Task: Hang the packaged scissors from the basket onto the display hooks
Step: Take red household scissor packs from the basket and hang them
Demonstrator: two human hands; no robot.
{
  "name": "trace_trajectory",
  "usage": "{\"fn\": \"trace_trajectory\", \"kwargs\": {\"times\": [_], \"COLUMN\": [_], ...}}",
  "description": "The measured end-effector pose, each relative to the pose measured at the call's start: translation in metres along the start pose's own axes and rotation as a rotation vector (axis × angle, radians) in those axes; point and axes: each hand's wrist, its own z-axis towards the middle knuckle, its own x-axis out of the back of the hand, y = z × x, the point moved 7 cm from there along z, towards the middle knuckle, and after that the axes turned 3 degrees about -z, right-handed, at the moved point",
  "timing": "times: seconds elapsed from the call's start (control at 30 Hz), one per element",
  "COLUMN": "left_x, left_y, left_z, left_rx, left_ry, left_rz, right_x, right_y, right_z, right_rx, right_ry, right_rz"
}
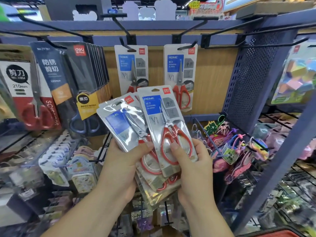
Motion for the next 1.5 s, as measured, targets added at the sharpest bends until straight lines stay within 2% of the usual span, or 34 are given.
{"fn": "trace_trajectory", "kwargs": {"times": [0.13,0.43,0.63,0.9,1.17,1.33,1.5], "left_x": [0.001,0.015,0.022,0.025,0.026,0.023,0.018], "left_y": [0.003,0.014,0.019,0.024,0.024,0.024,0.025], "left_z": [0.003,0.015,0.014,0.011,0.011,0.011,0.009], "left_rx": [-0.035,-0.042,-0.052,-0.083,-0.06,-0.041,-0.017], "left_ry": [0.013,0.042,0.043,0.022,0.014,0.004,-0.03], "left_rz": [0.018,0.019,0.011,0.014,0.006,-0.004,-0.019], "right_x": [0.002,0.014,0.014,0.009,0.006,0.002,-0.002], "right_y": [-0.004,-0.047,-0.063,-0.062,-0.048,-0.032,-0.018], "right_z": [-0.001,0.015,0.029,0.042,0.06,0.104,0.134], "right_rx": [0.011,0.216,0.298,0.277,0.196,-0.013,-0.177], "right_ry": [-0.005,-0.121,-0.005,0.041,0.102,0.142,0.04], "right_rz": [0.065,0.052,0.068,0.05,0.023,-0.078,-0.086]}}
